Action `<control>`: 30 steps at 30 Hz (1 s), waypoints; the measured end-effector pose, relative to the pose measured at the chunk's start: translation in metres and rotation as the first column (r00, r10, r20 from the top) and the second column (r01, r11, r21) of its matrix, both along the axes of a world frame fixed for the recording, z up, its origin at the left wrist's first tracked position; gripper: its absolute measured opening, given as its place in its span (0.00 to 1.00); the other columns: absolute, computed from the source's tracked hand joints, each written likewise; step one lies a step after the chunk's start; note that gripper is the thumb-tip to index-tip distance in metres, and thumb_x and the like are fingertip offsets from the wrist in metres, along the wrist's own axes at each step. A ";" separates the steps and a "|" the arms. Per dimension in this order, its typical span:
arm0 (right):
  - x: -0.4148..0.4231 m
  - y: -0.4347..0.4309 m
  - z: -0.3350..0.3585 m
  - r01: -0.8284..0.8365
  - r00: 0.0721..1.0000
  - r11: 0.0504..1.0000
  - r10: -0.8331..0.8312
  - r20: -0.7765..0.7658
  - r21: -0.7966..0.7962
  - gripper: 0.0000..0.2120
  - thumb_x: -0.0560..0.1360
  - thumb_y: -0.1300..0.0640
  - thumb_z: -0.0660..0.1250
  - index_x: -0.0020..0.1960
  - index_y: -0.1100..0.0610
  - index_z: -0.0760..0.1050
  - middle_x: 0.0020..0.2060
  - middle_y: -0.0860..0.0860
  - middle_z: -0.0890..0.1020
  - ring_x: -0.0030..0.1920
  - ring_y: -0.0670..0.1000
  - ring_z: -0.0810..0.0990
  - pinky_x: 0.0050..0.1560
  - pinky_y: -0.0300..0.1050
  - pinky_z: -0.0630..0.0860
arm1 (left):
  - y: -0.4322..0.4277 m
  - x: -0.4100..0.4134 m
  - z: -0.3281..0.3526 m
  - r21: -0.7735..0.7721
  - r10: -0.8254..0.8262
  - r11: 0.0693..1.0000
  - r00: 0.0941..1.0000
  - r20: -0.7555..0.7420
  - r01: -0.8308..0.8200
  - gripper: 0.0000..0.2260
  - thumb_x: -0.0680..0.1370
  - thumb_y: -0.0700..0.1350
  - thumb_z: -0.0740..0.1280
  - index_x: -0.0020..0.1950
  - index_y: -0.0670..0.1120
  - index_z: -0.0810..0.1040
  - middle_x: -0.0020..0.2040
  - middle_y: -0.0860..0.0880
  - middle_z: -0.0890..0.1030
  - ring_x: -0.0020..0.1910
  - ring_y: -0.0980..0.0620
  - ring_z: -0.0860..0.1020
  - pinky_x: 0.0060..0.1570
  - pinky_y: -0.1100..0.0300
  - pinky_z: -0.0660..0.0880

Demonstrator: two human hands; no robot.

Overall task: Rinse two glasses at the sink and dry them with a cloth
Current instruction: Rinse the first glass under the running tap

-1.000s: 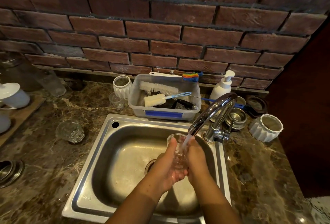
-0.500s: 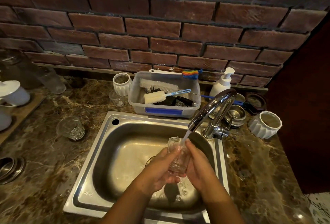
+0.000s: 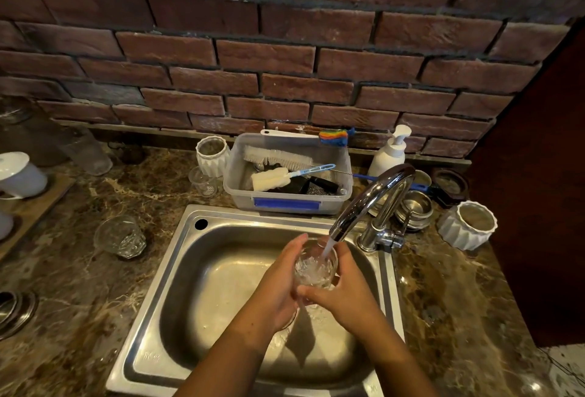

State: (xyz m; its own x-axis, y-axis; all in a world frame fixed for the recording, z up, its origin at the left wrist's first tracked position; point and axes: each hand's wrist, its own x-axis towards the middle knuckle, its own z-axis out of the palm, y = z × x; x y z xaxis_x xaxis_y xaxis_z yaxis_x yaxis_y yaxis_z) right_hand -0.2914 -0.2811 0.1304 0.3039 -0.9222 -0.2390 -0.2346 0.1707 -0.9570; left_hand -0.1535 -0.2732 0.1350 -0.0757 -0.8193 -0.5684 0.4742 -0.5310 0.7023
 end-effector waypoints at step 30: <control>-0.005 -0.011 -0.014 -0.023 1.000 1.000 0.023 0.021 0.000 0.37 0.61 0.58 0.82 0.63 0.41 0.69 0.54 0.39 0.82 0.57 0.43 0.81 0.54 0.41 0.80 | -0.009 0.007 -0.030 0.006 0.010 1.000 0.988 0.152 -0.011 0.21 0.79 0.60 0.65 0.69 0.54 0.75 0.63 0.47 0.82 0.63 0.43 0.79 0.63 0.42 0.77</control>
